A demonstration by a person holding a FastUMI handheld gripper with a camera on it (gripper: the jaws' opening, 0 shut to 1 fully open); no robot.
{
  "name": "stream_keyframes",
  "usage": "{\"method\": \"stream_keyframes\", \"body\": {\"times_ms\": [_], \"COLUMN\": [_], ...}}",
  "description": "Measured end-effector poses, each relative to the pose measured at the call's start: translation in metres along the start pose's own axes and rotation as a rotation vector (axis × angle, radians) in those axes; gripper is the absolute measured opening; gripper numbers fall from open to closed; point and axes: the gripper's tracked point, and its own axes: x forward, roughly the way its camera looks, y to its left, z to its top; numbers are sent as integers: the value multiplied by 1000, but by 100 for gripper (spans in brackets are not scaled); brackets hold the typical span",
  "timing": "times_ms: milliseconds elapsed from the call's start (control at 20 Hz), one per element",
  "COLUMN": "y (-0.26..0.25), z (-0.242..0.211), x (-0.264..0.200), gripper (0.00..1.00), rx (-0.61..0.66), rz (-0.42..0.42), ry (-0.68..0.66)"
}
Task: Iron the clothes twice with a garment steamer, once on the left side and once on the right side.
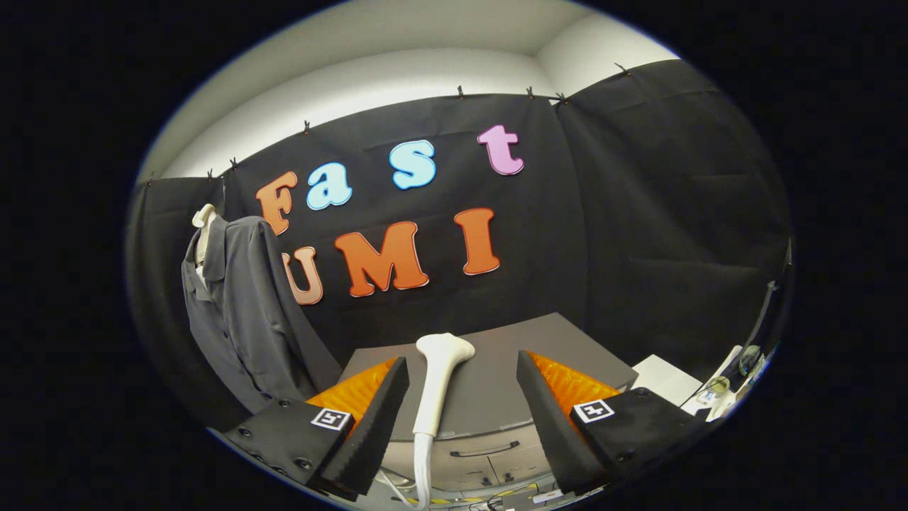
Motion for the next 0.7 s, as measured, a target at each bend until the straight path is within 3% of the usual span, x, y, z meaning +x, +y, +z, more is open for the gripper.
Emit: {"method": "stream_keyframes", "body": {"times_ms": [450,700], "y": [30,37], "z": [-27,-71], "x": [127,170], "gripper": [98,99], "rx": [-61,-47], "rz": [37,50], "ry": [299,492]}}
